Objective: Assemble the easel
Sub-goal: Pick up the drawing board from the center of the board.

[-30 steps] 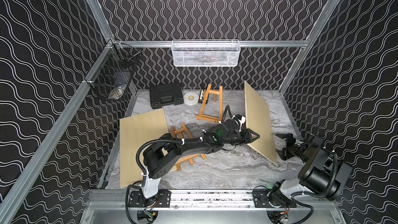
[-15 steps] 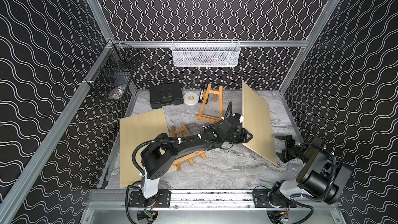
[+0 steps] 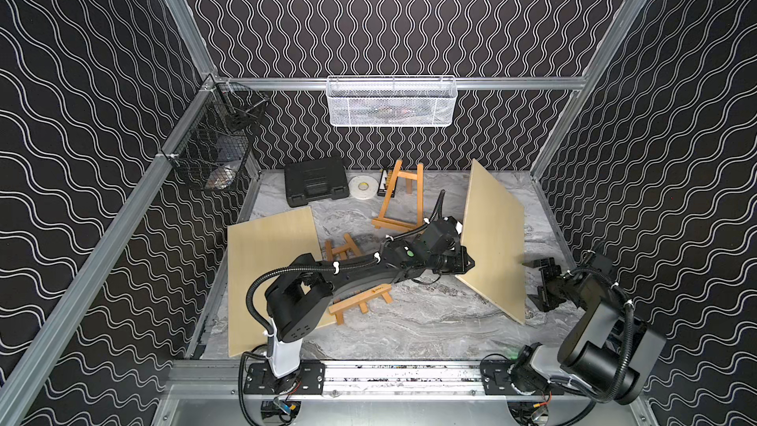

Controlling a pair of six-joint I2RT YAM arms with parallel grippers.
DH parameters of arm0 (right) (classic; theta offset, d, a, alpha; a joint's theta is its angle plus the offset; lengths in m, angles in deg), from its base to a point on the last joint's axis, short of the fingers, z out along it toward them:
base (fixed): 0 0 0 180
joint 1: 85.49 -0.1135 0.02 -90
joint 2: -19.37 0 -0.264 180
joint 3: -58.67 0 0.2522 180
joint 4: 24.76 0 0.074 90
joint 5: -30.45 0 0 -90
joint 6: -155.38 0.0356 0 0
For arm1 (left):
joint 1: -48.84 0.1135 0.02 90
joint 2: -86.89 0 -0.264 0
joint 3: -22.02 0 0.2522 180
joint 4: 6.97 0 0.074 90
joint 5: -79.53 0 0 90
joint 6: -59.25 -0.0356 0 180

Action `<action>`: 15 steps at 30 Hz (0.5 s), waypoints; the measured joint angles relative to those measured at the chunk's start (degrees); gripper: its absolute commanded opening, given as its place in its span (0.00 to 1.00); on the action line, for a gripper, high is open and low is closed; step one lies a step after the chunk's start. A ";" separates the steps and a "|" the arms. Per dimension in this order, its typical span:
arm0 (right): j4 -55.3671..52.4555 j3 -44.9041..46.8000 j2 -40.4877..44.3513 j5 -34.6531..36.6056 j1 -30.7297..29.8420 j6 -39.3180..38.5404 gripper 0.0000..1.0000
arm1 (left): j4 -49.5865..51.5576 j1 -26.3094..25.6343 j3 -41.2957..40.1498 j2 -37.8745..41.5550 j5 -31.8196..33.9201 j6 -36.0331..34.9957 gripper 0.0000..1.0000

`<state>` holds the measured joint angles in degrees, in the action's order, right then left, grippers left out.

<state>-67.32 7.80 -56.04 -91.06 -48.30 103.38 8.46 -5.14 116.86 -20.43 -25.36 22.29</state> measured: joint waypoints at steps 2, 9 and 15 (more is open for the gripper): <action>-0.48 -0.13 0.98 0.70 -1.25 0.46 1.00 | 1.44 0.00 0.76 0.35 0.15 -1.03 0.02; -1.40 -3.34 6.82 4.92 -9.31 3.69 1.00 | 6.51 0.00 4.74 0.63 0.81 -6.45 0.00; -4.31 -9.25 9.97 8.90 -14.25 5.55 1.00 | 12.66 0.07 9.86 0.63 1.27 -12.87 0.00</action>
<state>-71.63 -1.44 -46.08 -82.16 -62.55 108.93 21.12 -5.07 126.71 -19.80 -24.10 9.41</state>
